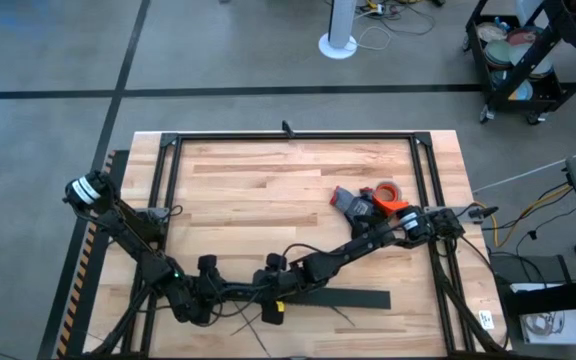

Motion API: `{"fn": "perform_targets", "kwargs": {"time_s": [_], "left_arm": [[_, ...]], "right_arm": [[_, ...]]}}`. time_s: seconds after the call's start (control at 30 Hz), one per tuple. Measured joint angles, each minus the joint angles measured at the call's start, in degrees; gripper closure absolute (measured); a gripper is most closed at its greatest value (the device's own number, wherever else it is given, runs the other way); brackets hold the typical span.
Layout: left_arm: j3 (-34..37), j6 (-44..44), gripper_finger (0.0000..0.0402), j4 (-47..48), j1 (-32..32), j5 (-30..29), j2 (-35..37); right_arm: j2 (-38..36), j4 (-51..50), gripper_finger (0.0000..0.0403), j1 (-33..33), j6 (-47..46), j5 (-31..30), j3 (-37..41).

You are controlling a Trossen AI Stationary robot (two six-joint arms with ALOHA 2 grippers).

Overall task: Ziptie cables
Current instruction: Insert the black cable duct cover into the black cable duct

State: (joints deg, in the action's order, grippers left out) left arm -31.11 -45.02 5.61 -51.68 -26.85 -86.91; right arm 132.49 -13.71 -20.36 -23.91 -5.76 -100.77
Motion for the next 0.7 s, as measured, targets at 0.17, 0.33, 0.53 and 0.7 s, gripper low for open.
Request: {"fn": "perform_targets", "kwargs": {"time_s": [0.17,0.33,0.53,0.7], "left_arm": [[0.09,0.96,0.0170,-0.09,-0.02,-0.03,0.00],[0.13,-1.43,0.0170,0.41,0.31,-1.17,0.00],[1.63,-4.31,0.0172,-0.20,0.35,-1.56,0.11],[2.66,-5.67,0.0170,-2.25,0.35,-2.00,0.24]], "right_arm": [[0.04,0.20,0.0183,-0.11,1.01,0.86,0.00],[0.08,0.35,0.0171,-0.11,5.32,2.70,-0.21],[0.11,0.04,0.0175,-0.16,7.26,3.48,-0.35],[0.11,-0.40,0.0177,-0.28,8.13,3.89,-0.39]]}}
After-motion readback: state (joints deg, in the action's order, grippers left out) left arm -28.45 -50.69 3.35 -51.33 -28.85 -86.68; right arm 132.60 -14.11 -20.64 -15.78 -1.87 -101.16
